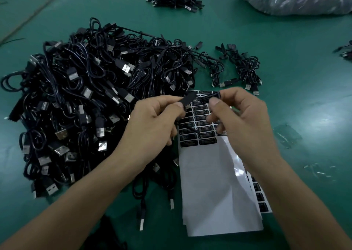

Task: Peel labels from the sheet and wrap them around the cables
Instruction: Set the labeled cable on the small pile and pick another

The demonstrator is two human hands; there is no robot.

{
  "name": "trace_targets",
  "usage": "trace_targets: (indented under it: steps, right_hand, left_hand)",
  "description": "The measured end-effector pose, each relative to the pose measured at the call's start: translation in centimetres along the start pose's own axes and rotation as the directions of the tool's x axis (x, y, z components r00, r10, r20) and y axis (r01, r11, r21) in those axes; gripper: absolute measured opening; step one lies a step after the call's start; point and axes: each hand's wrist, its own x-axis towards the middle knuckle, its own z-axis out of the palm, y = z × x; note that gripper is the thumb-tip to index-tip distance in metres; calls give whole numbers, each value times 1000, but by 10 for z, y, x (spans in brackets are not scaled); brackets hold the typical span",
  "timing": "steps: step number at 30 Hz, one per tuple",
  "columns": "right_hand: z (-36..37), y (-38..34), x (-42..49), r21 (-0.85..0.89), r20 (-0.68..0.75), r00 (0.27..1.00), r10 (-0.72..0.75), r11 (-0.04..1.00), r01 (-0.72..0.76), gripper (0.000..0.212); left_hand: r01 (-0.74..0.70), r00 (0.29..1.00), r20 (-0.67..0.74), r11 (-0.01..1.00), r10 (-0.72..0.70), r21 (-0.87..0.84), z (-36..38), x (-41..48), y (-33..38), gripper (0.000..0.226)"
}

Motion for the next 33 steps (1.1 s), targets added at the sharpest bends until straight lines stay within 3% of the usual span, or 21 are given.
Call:
trace_targets:
  steps: [2,4,15,24,33]
  right_hand:
    - [-1,0,0,-62,-8,997,-74,995,73,13]
    - [1,-1,-2,-78,15,994,-108,991,109,13]
    - [9,2,-3,-54,45,996,-80,995,82,16]
    - [8,-1,-4,29,64,998,-28,999,27,13]
    - [8,-4,-4,-78,51,994,-98,992,102,21]
  left_hand:
    - [2,1000,-15,1000,-2,11,0,0,0,40]
    - [-2,1000,-2,1000,2,7,0,-1,0,36]
    - [49,996,76,997,-44,-63,0,-1,1,13]
    - [160,981,139,973,-138,-164,-5,4,3,14]
    - [175,976,159,969,-147,-174,-7,4,4,14]
